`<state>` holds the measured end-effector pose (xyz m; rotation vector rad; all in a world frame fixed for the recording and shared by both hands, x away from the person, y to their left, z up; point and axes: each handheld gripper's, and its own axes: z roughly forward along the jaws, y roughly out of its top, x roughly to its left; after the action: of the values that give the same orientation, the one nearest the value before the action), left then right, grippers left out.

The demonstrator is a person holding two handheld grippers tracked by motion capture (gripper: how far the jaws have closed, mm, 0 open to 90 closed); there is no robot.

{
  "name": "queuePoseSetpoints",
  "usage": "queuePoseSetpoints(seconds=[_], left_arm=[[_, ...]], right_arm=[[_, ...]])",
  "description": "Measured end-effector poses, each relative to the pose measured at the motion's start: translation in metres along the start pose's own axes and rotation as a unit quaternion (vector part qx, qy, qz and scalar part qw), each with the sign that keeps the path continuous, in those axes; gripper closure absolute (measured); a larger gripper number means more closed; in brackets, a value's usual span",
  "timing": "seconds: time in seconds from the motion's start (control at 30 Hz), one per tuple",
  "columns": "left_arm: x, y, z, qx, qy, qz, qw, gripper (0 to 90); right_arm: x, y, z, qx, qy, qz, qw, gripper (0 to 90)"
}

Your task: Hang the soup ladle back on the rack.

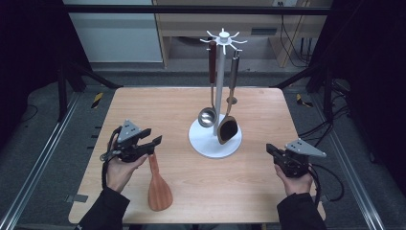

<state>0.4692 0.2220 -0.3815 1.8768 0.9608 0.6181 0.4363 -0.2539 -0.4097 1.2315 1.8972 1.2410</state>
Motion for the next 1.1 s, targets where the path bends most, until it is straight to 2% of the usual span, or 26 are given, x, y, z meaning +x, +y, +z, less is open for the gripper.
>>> queuePoseSetpoints(seconds=[0.17, 0.23, 0.3, 0.4, 0.5, 0.57, 0.77, 0.87, 1.1], left_arm=[[0.012, -0.019, -0.015, 0.003, 0.014, -0.019, 0.9997, 48.1], [0.016, -0.028, -0.018, 0.001, 0.014, -0.033, 0.9994, 48.1], [0.018, -0.038, -0.019, 0.002, 0.017, -0.04, 0.999, 48.1], [0.021, -0.055, -0.02, 0.013, 0.022, -0.039, 0.9989, 47.1], [0.024, -0.07, -0.019, 0.024, 0.019, -0.054, 0.9981, 46.6], [0.027, -0.075, -0.02, 0.038, 0.021, -0.06, 0.9973, 45.7], [0.03, -0.084, -0.023, 0.037, 0.03, -0.06, 0.9971, 45.4], [0.033, -0.088, -0.022, 0.046, 0.032, -0.06, 0.9966, 45.4], [0.037, -0.09, -0.021, 0.054, 0.039, -0.063, 0.9958, 45.6]], right_arm=[[0.006, 0.012, 0.0, -0.017, 0.008, 0.0, 0.9998, 90.0], [0.008, 0.017, 0.0, -0.025, 0.011, 0.002, 0.9996, 90.0], [0.01, 0.023, -0.001, -0.033, 0.012, 0.004, 0.9994, 90.0], [0.013, 0.033, 0.0, -0.044, 0.017, 0.006, 0.9988, 90.0], [0.016, 0.045, 0.001, -0.055, 0.021, 0.006, 0.9982, 90.0], [0.019, 0.053, 0.002, -0.062, 0.022, 0.004, 0.9978, 90.0], [0.026, 0.073, 0.003, -0.077, 0.031, 0.005, 0.9965, 90.0], [0.027, 0.083, 0.002, -0.09, 0.031, 0.008, 0.9955, 90.0], [0.027, 0.111, 0.002, -0.114, 0.022, 0.007, 0.9932, 90.0]])
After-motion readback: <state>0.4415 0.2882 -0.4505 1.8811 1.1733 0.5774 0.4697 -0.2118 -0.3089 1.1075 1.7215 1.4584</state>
